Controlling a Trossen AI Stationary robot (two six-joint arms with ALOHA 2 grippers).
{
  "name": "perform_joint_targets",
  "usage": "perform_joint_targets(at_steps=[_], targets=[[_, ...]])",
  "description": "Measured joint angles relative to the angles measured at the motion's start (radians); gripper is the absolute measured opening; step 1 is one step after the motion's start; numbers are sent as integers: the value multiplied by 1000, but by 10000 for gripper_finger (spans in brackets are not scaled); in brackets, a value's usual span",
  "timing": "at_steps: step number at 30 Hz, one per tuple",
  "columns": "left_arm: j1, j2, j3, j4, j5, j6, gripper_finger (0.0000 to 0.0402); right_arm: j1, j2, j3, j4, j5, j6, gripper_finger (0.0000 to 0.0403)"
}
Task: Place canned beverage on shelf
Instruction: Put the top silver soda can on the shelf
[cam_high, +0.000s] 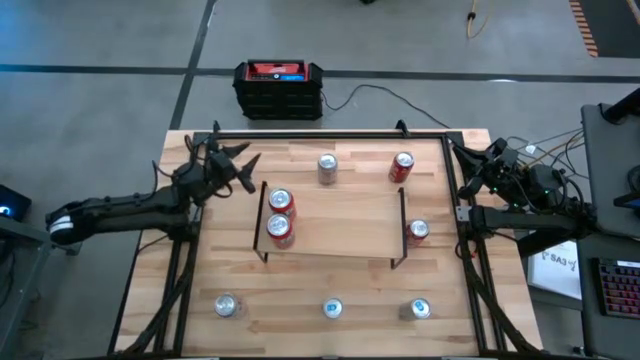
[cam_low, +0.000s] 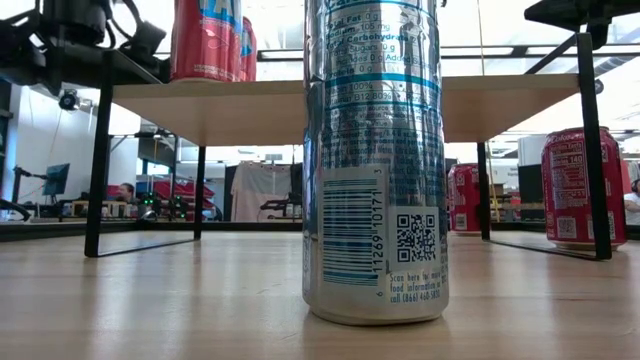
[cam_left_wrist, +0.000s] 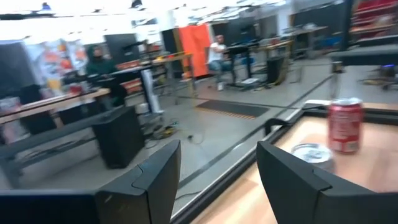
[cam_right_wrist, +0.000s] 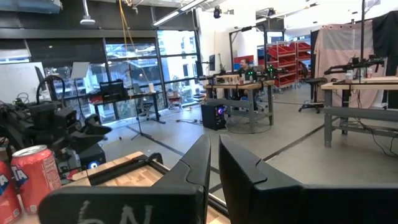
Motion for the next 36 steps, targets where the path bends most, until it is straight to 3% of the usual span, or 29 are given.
perform_joint_targets(at_steps=[25, 36], targets=[[0, 50, 1, 1, -30, -37, 195, 0, 0, 0, 1, 0, 3, 22], [0, 50, 1, 1, -30, -37, 195, 0, 0, 0, 4, -11, 144, 22]])
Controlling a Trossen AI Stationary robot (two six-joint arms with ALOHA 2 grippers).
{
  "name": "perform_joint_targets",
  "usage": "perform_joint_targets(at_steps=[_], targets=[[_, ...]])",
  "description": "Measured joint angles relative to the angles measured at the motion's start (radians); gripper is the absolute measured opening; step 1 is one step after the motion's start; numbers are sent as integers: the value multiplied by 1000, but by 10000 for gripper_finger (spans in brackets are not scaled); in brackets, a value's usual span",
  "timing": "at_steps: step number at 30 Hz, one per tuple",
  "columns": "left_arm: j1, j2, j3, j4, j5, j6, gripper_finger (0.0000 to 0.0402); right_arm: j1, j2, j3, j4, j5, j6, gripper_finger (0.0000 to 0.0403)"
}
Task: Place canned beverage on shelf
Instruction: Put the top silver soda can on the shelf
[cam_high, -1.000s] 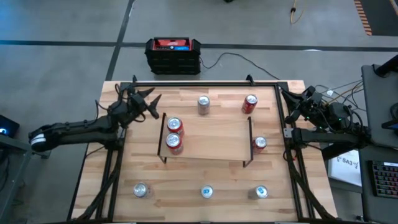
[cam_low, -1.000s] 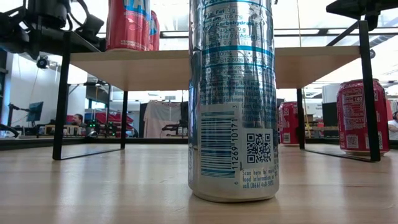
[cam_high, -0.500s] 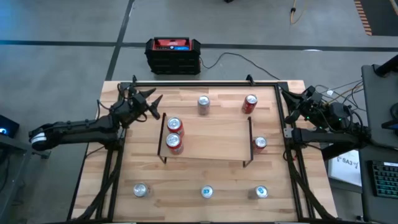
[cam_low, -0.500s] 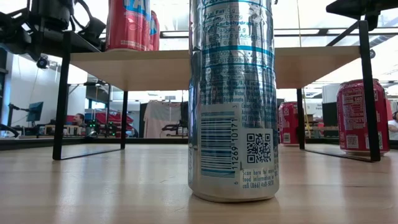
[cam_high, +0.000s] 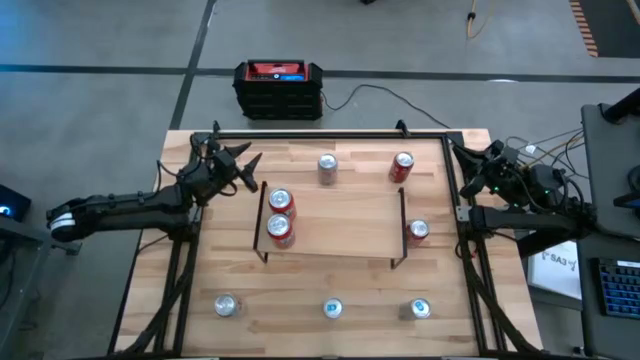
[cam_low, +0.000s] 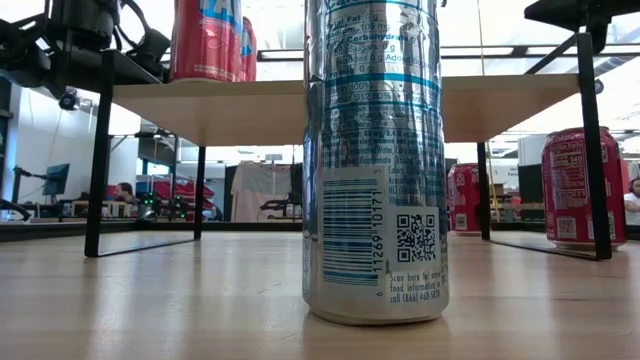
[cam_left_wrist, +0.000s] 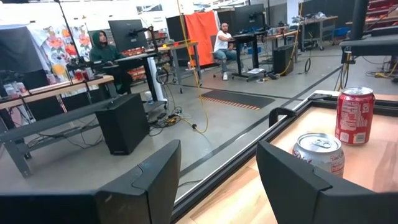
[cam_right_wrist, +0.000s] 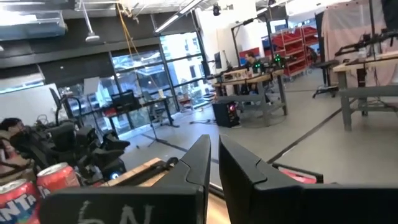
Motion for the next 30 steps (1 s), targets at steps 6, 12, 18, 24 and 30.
perform_joint_targets(at_steps=[6, 12, 18, 24, 30], targets=[[0, 0, 0, 0, 0, 5, 195, 0, 0, 0, 36, 2, 74, 22], [0, 0, 0, 0, 0, 10, 195, 0, 7, 0, 230, 4, -15, 22], [0, 0, 0, 0, 0, 11, 195, 0, 169, 1, 302, 5, -54, 22], [0, 0, 0, 0, 0, 11, 195, 0, 423, 151, 296, 80, -265, 23], [0, 0, 0, 0, 0, 11, 195, -24, 665, 426, 46, 208, -339, 48]])
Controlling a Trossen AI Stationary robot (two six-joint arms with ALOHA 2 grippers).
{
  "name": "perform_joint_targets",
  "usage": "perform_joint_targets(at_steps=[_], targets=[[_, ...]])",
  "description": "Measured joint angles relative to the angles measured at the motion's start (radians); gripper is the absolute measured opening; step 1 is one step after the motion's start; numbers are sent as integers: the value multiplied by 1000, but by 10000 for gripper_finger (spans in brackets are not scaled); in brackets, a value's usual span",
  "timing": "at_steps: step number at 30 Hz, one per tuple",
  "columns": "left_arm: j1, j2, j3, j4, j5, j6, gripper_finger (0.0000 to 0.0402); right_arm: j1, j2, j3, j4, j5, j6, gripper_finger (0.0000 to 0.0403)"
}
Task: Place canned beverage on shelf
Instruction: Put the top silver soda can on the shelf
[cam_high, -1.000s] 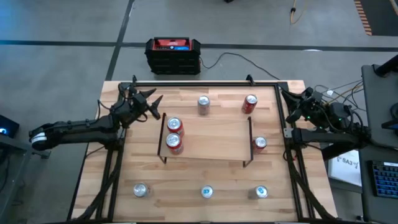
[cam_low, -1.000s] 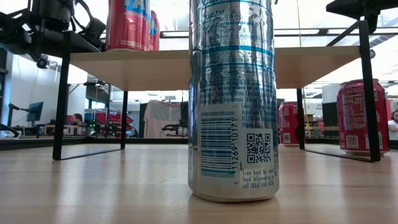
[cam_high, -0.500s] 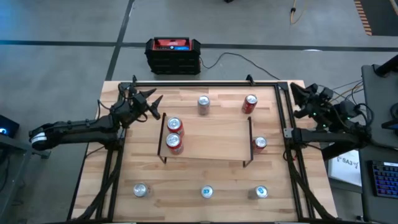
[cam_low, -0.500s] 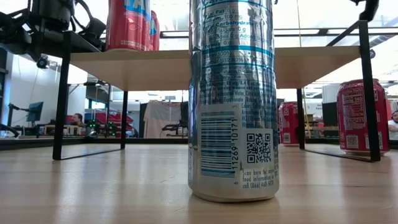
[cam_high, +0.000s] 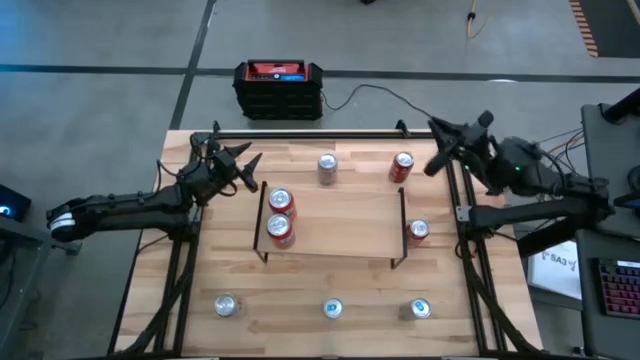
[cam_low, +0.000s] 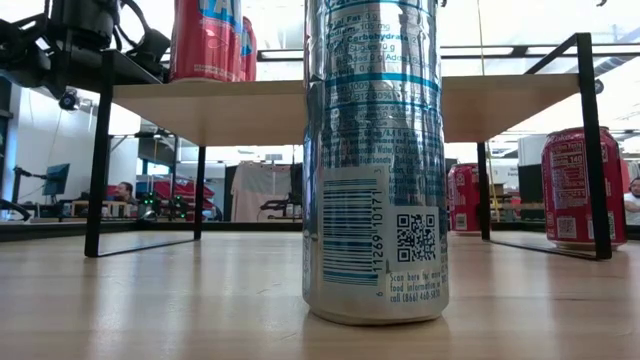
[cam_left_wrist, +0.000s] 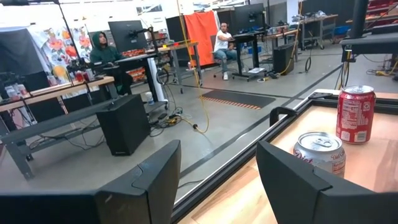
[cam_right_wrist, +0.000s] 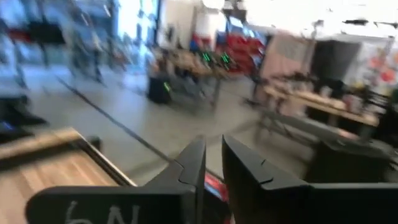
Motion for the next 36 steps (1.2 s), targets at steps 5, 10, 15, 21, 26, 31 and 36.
perform_joint_targets(at_steps=[5, 10, 15, 21, 26, 31, 36], targets=[[0, 0, 0, 0, 0, 0, 195, -76, 196, 208, -270, 15, 72, 85], [0, 1, 0, 0, 0, 0, 195, -168, 375, 373, -460, -9, 138, 106], [0, 5, 0, -1, 0, 0, 195, -255, 506, 513, -541, -99, 163, 108], [0, 17, 0, -2, 0, 0, 195, -302, 656, 619, -577, -281, 235, 109], [0, 35, 0, -1, 0, 0, 195, -325, 790, 711, -677, -453, 309, 107], [0, 62, 0, -1, 0, 0, 195, -322, 942, 850, -857, -624, 363, 106], [0, 95, 0, 1, 0, 0, 195, -321, 1082, 1000, -1002, -651, 365, 109]])
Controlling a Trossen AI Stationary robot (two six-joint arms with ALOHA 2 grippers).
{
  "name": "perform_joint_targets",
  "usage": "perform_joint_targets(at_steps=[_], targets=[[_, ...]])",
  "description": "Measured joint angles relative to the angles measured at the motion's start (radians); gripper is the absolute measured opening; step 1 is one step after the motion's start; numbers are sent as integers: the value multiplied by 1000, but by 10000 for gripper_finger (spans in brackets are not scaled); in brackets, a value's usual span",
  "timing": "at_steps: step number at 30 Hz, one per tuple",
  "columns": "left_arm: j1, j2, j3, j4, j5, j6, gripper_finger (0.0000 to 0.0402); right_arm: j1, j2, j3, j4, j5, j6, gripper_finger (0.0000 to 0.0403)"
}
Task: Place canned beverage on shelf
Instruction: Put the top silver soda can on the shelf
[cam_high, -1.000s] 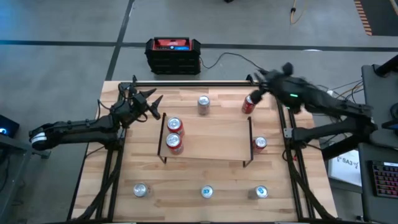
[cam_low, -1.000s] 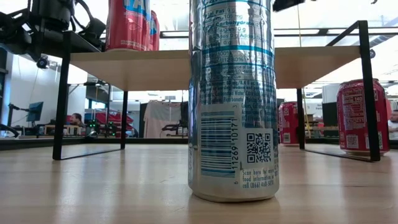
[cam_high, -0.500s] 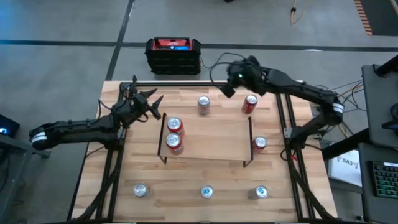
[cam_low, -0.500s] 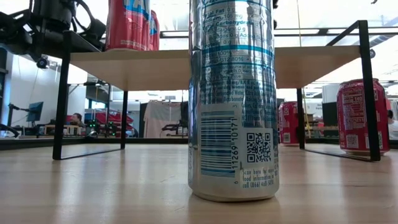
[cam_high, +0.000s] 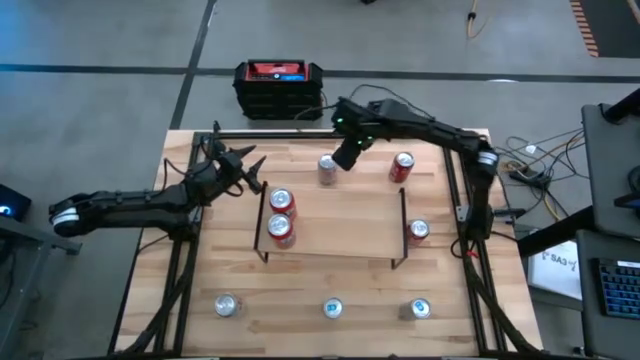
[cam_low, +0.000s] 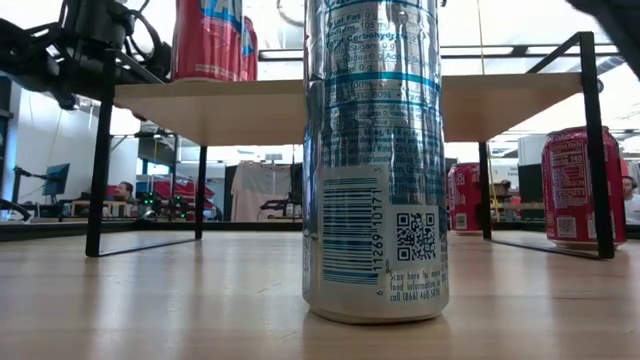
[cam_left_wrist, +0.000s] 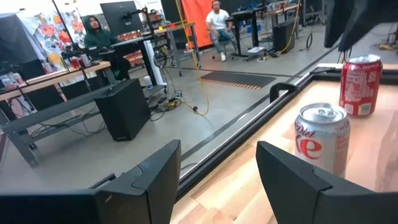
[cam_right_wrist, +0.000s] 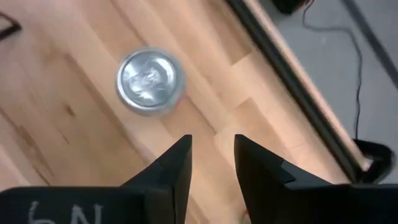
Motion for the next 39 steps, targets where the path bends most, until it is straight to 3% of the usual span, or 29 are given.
perform_joint_targets(at_steps=[15, 27, 39], targets=[[0, 110, 0, 0, 0, -1, 195, 35, 159, 283, -100, -3, 9, 102], [0, 221, 0, -2, 1, 0, 195, 31, 159, 295, -103, 3, -12, 82], [0, 333, 0, -1, 1, 0, 195, 28, 151, 295, -118, -1, -22, 88]])
